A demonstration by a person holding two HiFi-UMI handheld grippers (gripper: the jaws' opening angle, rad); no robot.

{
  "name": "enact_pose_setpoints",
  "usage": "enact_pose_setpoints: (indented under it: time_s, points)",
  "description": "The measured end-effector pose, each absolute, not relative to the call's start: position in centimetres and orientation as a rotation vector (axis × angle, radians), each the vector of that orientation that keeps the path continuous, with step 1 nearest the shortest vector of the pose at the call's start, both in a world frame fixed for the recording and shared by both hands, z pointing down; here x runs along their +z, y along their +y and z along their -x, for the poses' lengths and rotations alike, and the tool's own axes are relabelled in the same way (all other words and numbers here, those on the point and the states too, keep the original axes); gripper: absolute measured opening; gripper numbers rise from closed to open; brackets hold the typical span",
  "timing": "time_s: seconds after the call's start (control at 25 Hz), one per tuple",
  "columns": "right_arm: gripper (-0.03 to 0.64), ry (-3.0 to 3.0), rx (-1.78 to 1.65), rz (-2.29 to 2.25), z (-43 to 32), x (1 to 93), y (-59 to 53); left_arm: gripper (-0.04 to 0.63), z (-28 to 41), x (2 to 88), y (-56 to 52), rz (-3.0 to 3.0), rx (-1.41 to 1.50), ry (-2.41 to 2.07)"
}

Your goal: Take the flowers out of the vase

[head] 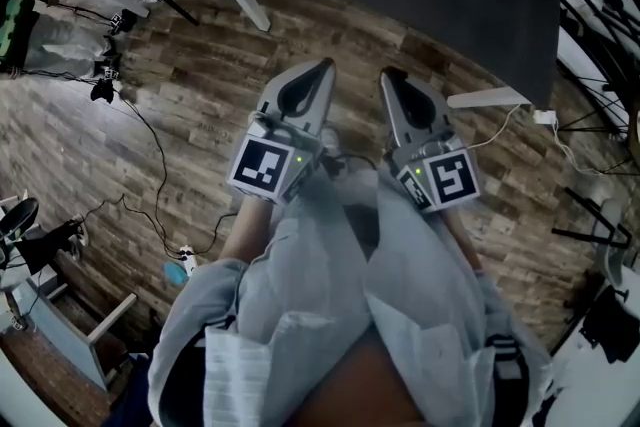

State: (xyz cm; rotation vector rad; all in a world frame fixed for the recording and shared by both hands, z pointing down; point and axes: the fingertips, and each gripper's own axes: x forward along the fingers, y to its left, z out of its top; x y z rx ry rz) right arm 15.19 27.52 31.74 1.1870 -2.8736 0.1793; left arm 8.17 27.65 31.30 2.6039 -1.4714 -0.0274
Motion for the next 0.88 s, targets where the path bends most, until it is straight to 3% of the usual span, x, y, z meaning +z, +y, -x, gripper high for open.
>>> enact_pose_setpoints:
  time_s: [0.88]
  points:
    - [0.002,-2.847,0.221,-1.107,-9.9,33.9,17.4,0.002,-1.4,33.8,18.9,-2.500,0.005,-1.553]
